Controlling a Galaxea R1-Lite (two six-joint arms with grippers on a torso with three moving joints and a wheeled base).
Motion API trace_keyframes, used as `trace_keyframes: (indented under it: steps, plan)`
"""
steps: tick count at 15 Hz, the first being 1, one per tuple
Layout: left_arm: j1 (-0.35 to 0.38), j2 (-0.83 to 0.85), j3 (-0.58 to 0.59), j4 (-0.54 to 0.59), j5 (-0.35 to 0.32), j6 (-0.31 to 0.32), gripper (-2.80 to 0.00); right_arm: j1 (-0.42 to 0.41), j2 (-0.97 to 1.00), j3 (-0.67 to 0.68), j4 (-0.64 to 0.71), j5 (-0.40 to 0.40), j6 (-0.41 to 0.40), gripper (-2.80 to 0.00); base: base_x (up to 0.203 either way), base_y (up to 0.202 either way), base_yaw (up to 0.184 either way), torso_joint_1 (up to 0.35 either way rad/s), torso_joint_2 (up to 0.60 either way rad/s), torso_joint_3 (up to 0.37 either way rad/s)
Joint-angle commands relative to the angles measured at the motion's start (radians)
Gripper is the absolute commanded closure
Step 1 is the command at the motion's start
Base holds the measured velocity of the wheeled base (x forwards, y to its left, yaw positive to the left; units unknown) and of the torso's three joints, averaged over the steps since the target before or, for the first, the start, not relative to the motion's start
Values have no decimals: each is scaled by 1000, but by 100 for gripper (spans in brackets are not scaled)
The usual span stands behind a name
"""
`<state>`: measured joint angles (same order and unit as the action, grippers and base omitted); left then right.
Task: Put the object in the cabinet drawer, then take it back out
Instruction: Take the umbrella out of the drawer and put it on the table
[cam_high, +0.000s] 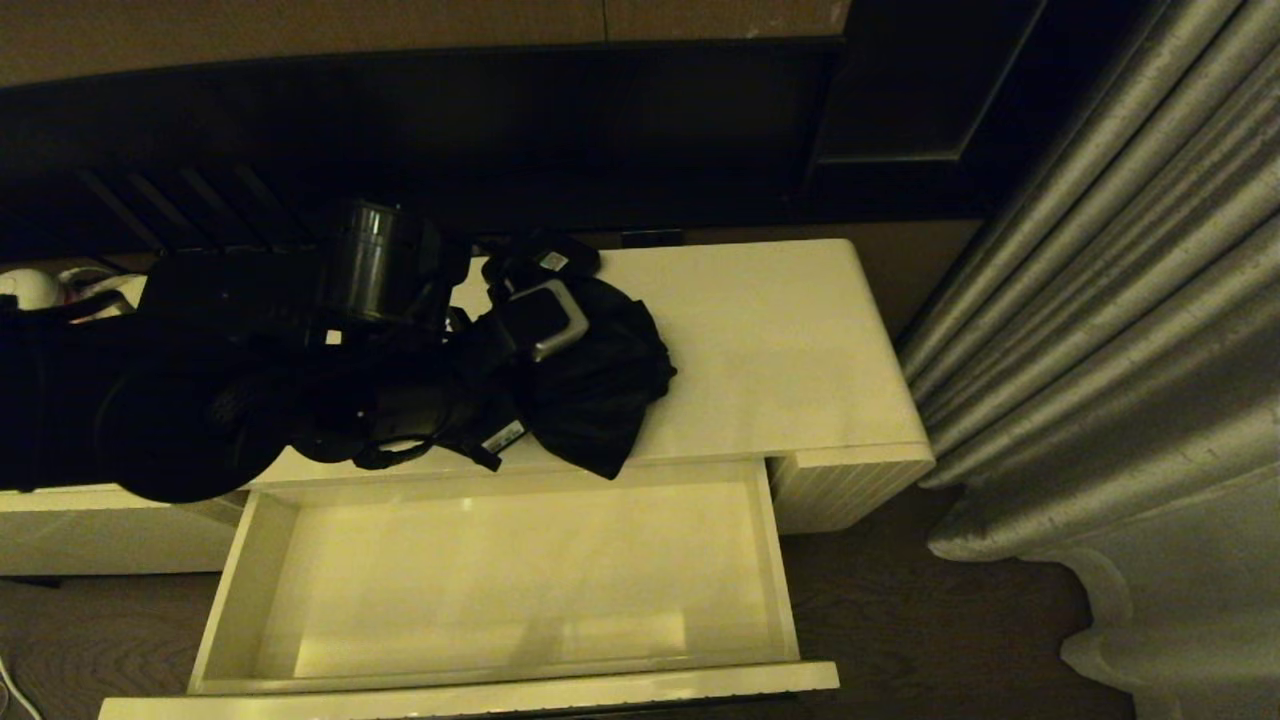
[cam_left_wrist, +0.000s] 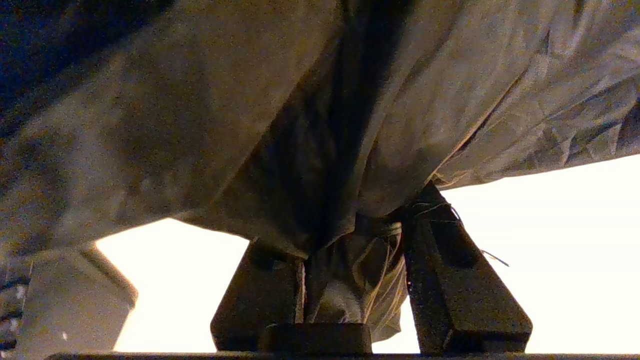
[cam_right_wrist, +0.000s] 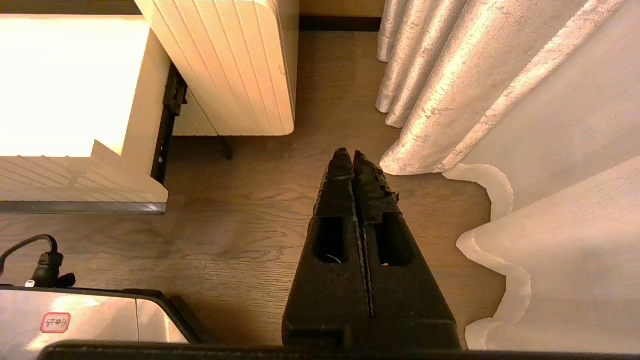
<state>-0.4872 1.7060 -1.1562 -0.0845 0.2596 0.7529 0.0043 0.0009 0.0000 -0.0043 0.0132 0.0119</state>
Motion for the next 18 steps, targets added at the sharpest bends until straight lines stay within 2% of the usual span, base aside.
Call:
trace_keyframes:
  steps: [1, 8, 11, 15, 16, 18]
  plan:
    - [6, 36, -13, 3, 3, 10, -280, 0, 1, 0, 0, 1, 0, 0, 0, 0, 0, 0, 0, 0]
    - [22, 6, -2, -2, -23, 16, -280, 0, 1, 0, 0, 1, 0, 0, 0, 0, 0, 0, 0, 0]
    - [21, -48, -1, 7, -22, 41, -280, 0, 1, 0, 0, 1, 0, 0, 0, 0, 0, 0, 0, 0]
    - [16, -189, -9, 89, -16, 86, -280, 0, 1, 0, 0, 1, 0, 0, 0, 0, 0, 0, 0, 0]
    - [13, -221, -3, 111, -16, 93, 0, 0, 1, 0, 0, 1, 0, 0, 0, 0, 0, 0, 0, 0]
    - [12, -312, 23, 206, -20, 137, 0, 0, 1, 0, 0, 1, 0, 0, 0, 0, 0, 0, 0, 0]
